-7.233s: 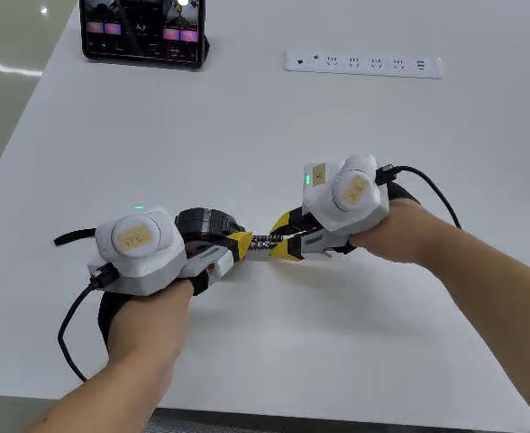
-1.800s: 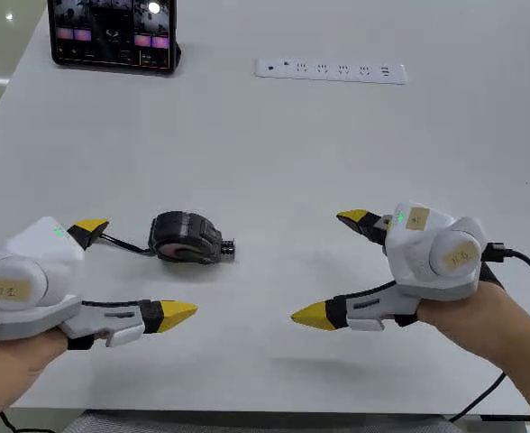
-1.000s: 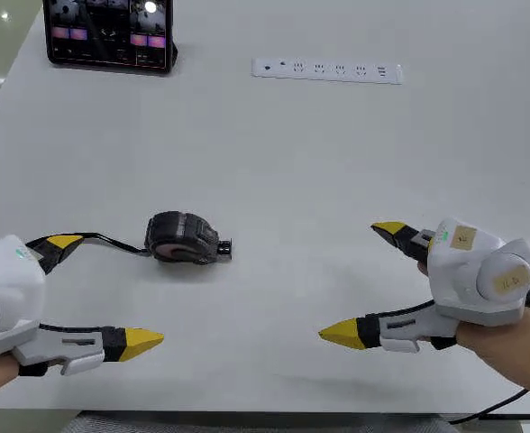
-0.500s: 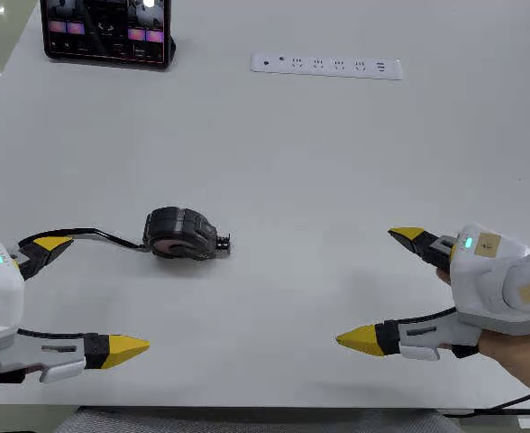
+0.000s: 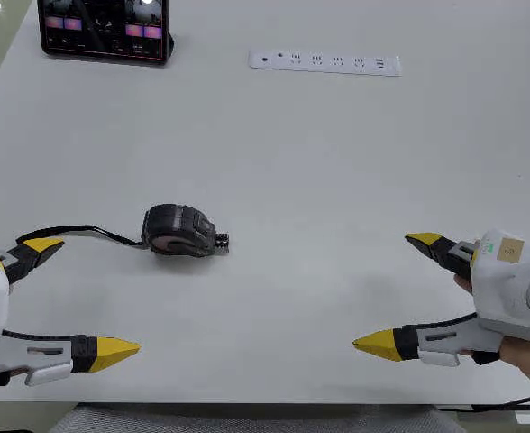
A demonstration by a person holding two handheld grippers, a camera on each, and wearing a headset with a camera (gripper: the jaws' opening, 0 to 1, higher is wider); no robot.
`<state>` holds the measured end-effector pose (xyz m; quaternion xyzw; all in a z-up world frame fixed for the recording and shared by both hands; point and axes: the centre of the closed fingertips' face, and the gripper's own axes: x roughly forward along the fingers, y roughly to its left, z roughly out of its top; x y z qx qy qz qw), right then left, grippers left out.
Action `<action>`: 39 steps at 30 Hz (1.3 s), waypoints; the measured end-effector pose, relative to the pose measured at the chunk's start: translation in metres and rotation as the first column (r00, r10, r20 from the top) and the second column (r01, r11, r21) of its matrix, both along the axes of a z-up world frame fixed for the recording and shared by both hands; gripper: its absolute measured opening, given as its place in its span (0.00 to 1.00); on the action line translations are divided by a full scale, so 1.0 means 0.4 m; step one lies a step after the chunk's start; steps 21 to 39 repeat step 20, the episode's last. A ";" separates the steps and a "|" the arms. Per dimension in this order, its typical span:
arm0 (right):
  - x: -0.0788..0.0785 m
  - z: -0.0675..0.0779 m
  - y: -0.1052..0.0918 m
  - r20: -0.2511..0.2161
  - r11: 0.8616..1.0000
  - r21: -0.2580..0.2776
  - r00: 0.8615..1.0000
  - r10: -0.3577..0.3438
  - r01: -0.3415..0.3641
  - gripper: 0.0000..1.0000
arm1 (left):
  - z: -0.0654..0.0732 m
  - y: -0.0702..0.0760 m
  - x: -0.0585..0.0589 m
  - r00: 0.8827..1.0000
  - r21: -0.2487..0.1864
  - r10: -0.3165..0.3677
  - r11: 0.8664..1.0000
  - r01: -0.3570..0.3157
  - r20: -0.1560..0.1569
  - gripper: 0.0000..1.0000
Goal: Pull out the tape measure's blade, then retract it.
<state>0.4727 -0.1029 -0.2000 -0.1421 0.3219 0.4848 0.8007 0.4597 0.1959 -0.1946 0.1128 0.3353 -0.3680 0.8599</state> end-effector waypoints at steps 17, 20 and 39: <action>-0.029 -0.012 -0.035 -0.023 1.000 -0.018 0.999 -0.025 0.025 0.99 | -0.007 -0.001 -0.014 0.999 -0.010 -0.003 1.000 0.003 -0.033 0.99; -0.028 -0.014 -0.044 -0.027 0.999 -0.020 0.999 -0.029 0.029 0.99 | -0.006 -0.002 -0.014 0.999 -0.012 -0.007 1.000 0.006 -0.035 0.99; -0.028 -0.014 -0.044 -0.027 0.999 -0.020 0.999 -0.029 0.029 0.99 | -0.006 -0.002 -0.014 0.999 -0.012 -0.007 1.000 0.006 -0.035 0.99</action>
